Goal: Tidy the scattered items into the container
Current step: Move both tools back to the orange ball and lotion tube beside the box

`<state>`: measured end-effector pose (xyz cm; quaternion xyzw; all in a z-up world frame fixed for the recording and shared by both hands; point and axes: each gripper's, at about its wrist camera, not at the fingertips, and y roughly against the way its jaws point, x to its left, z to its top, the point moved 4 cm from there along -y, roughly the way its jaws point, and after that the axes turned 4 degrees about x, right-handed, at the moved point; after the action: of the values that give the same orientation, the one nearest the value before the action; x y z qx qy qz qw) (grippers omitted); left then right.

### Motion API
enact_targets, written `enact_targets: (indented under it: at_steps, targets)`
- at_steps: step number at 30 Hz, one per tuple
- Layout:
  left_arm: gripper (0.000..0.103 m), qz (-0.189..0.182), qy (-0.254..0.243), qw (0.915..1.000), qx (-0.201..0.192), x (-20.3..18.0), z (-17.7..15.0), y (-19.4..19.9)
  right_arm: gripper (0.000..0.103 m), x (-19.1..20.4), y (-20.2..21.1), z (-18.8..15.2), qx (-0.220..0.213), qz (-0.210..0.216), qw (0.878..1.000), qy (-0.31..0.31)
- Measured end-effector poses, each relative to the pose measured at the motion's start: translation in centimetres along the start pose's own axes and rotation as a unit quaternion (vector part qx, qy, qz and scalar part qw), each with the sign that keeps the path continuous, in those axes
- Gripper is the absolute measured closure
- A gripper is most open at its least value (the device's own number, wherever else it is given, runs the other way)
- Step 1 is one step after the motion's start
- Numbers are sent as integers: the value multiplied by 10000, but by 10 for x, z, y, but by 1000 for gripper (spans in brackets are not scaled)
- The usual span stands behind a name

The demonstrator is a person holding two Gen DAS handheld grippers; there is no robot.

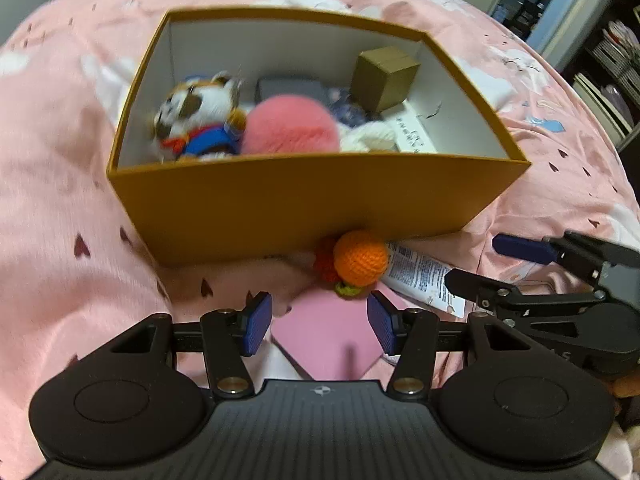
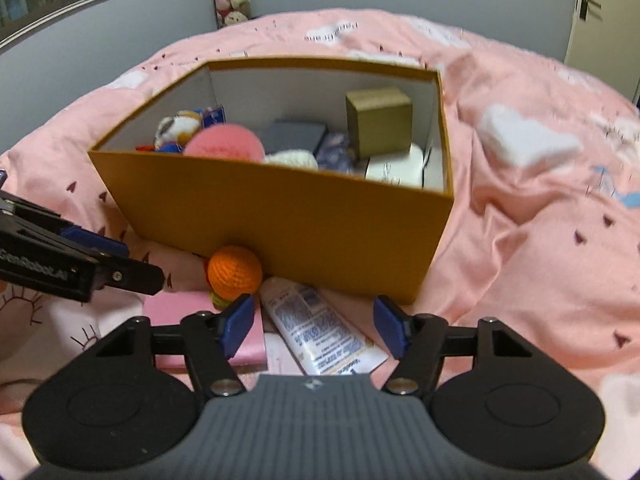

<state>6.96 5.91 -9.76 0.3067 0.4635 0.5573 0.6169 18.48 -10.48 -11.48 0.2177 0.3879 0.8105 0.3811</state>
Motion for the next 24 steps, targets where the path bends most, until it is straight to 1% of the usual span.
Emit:
enact_targets:
  at_steps: [7, 13, 16, 20, 24]
  targets:
    - [41, 66, 223, 9997, 103, 13, -6, -13, 37, -7, -24, -8, 382, 131, 9987, -305]
    - [41, 53, 273, 9996, 110, 18, -6, -18, 38, -5, -31, -8, 363, 217, 9988, -249]
    - [41, 18, 214, 9997, 81, 17, -4, -18, 38, 0, -35, -6, 356, 344, 9987, -115]
    - [41, -80, -25, 9999, -62, 7, 1, -16, 39, 1, -44, -5, 473, 282, 9985, -70]
    - [41, -168, -254, 9993, -210, -7, 7, -17, 39, 0, -46, -6, 533, 309, 9981, -76]
